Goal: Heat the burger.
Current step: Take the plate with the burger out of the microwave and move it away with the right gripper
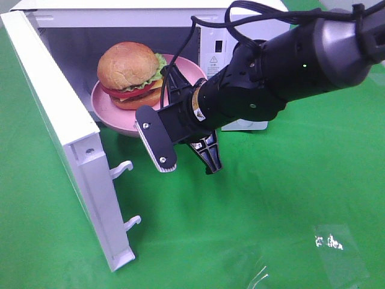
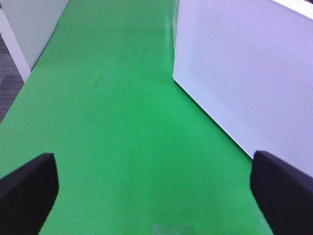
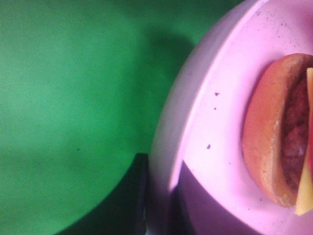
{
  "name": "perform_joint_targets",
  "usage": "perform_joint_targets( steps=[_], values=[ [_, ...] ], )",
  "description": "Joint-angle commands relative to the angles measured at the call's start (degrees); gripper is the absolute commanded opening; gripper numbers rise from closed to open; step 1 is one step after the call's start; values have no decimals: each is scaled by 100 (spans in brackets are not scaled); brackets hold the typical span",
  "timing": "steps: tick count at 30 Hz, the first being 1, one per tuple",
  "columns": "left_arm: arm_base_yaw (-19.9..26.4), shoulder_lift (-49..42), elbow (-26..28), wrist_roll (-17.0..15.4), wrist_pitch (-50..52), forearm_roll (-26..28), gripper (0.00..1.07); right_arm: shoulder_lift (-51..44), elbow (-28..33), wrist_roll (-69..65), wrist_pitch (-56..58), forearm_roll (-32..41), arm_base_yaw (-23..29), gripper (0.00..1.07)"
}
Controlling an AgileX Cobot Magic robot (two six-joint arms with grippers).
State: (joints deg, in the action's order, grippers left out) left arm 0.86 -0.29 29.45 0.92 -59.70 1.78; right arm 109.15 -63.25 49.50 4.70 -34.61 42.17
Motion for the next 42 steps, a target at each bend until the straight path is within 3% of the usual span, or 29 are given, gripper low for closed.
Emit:
perform_joint_targets(
  steps=[1, 25, 42],
  values=[
    [17, -103, -23, -11, 46, 0, 100, -321, 143, -178, -189, -29, -34, 0],
    [17, -103, -23, -11, 46, 0, 100, -2349, 1960, -172, -120, 46, -34, 0],
    [17, -103, -23, -11, 46, 0, 100, -4274, 2882, -223, 957, 46, -29, 0]
  ],
)
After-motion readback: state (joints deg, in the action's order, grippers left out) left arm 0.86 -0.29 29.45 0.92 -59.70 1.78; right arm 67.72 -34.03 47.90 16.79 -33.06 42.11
